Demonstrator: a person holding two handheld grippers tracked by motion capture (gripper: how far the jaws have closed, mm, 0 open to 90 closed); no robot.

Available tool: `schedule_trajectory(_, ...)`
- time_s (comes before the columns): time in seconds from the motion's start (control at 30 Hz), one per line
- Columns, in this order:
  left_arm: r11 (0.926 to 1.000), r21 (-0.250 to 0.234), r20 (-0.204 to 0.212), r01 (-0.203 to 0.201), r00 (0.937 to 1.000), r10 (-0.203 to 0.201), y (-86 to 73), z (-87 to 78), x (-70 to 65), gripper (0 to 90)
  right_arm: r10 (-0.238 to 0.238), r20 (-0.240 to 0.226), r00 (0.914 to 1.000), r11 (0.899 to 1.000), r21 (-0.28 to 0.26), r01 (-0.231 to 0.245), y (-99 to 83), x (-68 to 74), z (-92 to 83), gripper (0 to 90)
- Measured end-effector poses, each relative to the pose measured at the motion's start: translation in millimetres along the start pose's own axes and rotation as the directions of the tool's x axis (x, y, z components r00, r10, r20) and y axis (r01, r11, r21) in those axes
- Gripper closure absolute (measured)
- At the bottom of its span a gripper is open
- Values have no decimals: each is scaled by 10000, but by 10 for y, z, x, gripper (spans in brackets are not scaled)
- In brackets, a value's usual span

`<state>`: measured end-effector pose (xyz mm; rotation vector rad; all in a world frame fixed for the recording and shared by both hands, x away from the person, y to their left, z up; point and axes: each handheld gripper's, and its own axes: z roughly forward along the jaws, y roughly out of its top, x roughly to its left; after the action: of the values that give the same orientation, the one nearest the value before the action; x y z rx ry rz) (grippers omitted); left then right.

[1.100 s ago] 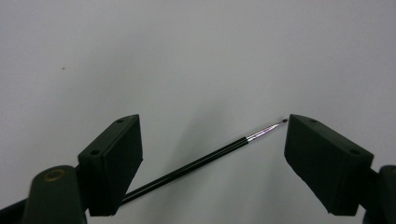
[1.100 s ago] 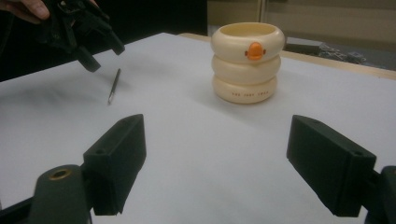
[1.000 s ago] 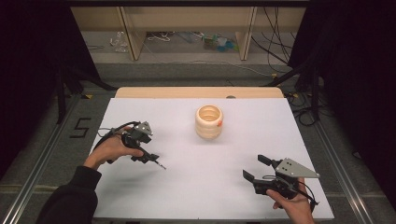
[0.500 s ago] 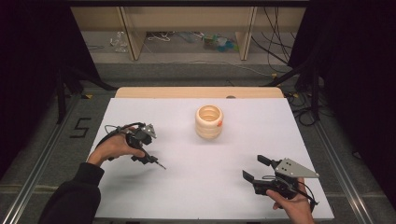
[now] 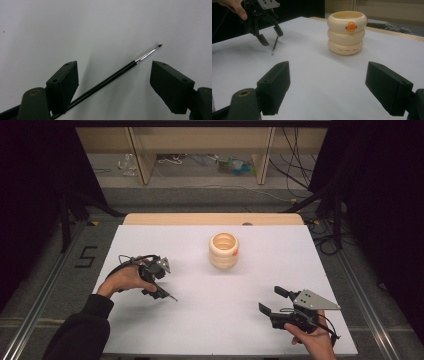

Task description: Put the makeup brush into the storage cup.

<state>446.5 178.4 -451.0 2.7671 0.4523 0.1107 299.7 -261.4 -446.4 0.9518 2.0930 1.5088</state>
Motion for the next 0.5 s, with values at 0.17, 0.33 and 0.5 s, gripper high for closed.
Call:
schedule_trajectory(0.17,9987,14,17,-506,9987,506,7,16,-1,244,13,-50,10000,10000,89,-13,3,-1,-5,211)
schedule_trajectory(0.33,9985,274,1,-475,9989,475,-23,41,9,249,106,-94,9999,9999,-98,-107,-2,9,16,213)
schedule_trajectory(0.5,9977,378,27,-560,9984,559,-18,61,18,250,96,-82,9999,9999,-140,-97,-1,13,23,214)
